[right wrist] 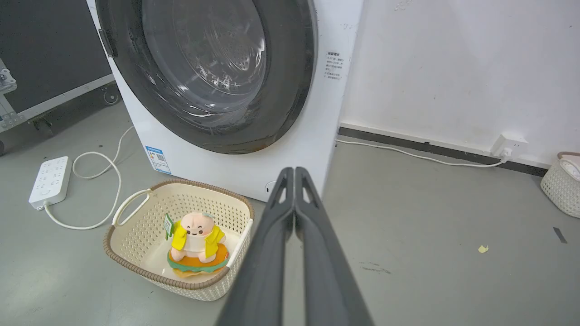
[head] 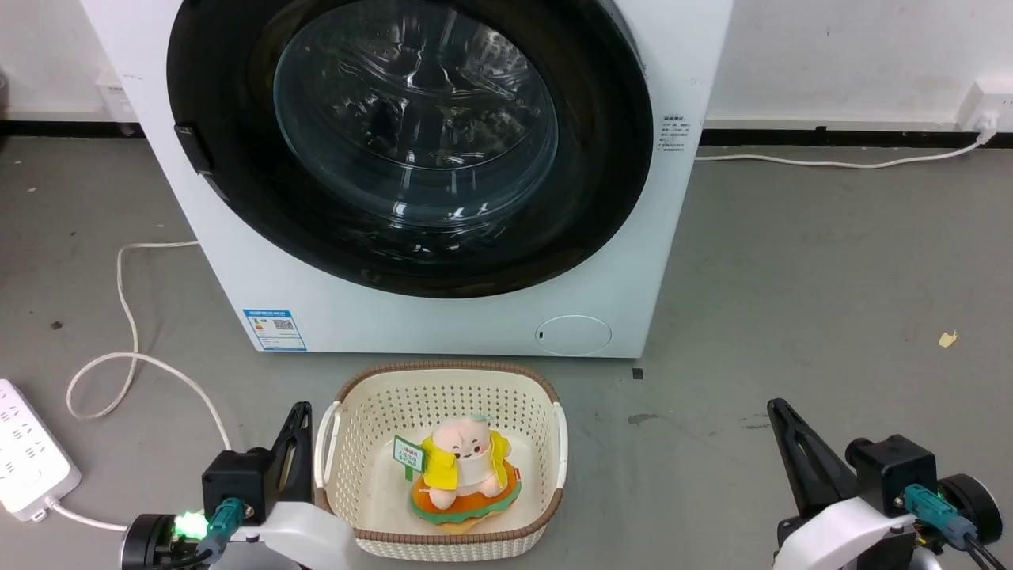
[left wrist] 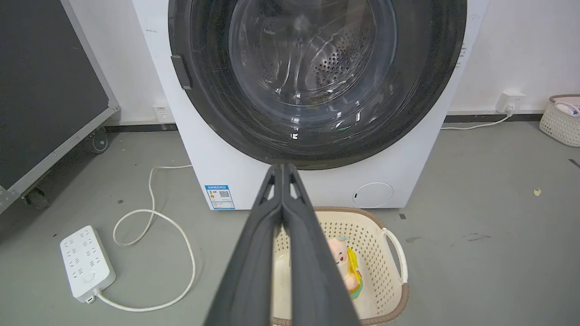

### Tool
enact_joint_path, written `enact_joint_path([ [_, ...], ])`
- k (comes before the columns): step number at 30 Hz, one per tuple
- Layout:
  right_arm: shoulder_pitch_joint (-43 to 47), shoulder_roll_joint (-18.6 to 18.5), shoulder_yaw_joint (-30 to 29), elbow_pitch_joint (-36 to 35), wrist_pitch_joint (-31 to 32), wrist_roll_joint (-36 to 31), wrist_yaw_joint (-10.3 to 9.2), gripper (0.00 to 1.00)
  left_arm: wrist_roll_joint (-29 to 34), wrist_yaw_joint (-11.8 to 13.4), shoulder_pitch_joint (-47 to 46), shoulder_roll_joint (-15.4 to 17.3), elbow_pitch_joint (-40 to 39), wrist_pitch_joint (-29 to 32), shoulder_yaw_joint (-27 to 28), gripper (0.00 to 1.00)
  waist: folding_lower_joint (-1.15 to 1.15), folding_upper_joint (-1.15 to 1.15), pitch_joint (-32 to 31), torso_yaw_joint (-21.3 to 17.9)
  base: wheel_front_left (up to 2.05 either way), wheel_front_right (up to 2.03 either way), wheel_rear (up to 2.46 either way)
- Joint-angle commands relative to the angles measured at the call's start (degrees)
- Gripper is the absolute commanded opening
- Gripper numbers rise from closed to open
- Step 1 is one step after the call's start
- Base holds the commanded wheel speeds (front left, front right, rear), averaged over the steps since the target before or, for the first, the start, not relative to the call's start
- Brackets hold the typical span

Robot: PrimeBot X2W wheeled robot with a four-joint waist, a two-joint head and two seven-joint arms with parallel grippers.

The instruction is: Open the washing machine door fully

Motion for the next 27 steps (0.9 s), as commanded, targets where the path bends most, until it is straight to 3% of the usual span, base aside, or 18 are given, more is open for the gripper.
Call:
enact_joint_path([
  [1,-0.68,0.28,-0.05,-0.18,0.04,-0.29,-0.09,0.00,0.51,-0.25,-0.86,0.04,-0.21,0.02,-0.02,0.00,0.00,0.00,0.00,0.00,0.00,0.00,0.00],
  [27,-0.68,0.28,-0.05,-0.18,0.04,-0.29,-0.09,0.00,0.51,-0.25,-0.86,0.04,-0.21,0.02,-0.02,0.00,0.00,0.00,0.00,0.00,0.00,0.00,0.00],
])
